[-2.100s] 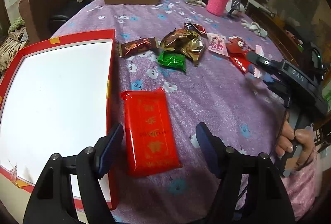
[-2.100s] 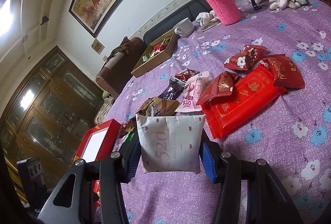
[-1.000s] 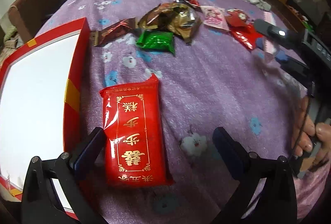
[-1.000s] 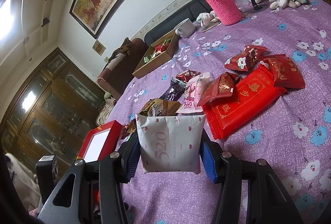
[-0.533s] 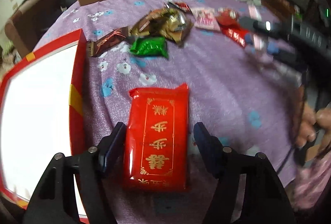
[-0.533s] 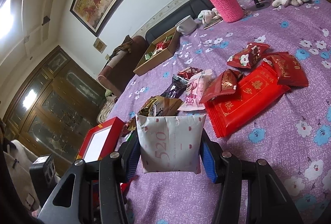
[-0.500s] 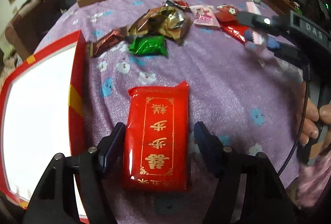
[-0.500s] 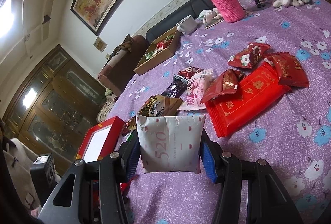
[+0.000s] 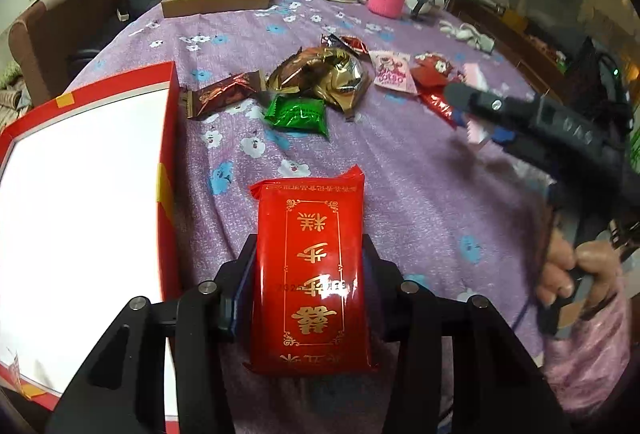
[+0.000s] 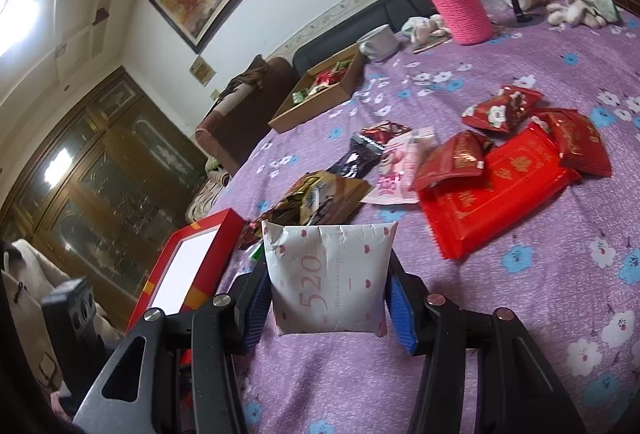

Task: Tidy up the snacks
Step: 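Place the red packet in the tray with left while right releases the white packet there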

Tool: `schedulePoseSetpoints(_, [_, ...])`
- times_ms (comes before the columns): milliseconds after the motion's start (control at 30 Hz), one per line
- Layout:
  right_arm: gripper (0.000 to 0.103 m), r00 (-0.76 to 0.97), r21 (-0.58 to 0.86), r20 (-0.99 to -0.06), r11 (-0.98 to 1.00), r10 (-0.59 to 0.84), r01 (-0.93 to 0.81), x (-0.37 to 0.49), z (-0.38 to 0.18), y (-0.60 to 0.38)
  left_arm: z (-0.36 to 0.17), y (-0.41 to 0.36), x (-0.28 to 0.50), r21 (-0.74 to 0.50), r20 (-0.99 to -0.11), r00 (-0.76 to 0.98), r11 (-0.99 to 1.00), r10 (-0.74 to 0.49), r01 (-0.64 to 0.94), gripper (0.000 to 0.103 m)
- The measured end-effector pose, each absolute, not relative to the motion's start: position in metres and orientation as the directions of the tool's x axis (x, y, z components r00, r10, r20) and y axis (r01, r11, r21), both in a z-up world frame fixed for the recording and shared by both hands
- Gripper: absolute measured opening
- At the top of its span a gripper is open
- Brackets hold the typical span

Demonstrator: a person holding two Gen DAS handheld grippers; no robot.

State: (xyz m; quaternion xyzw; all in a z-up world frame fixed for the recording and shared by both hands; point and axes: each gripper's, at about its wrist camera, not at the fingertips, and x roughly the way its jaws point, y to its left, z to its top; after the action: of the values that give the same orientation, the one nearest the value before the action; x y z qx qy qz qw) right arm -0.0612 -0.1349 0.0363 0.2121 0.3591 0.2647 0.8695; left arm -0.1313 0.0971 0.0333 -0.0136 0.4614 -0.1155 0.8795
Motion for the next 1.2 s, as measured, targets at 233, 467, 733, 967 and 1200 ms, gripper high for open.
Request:
schedulePoseSetpoints(233, [0.047,0.558,0.533,-0.542,0.770,0.629,-0.350,-0.066,0.044,-0.092,0.068,0.119,-0.155,-0.173,-0.737,0.628,0.968,-0.251,0.183,0.045])
schedulePoseSetpoints(467, [0.047,0.443,0.510,-0.540,0.697,0.716,-0.504,-0.079,0.064,-0.003,0.100,0.178,-0.179,-0.110,-0.654,0.749,0.993,-0.107,0.046,0.045])
schedulePoseSetpoints(733, [0.050,0.300,0.479,-0.578,0.613,0.759,-0.628,-0.104,0.055,0.101,0.073,0.237,-0.181,0.020,-0.692,0.710,0.987,0.129,-0.160,0.045])
schedulePoseSetpoints(967, [0.058,0.316,0.492,-0.594,0.644,0.740,-0.586,-0.093,0.044,0.098,0.066,0.248,-0.183,0.041,-0.690,0.699,0.975,0.185,-0.218,0.055])
schedulePoseSetpoints(1200, [0.065,0.353,0.565,-0.517,0.620,0.780,-0.544,-0.079,0.048,0.073,0.065,0.250,-0.190,0.004,-0.691,0.708,0.979,0.149,-0.202,0.062])
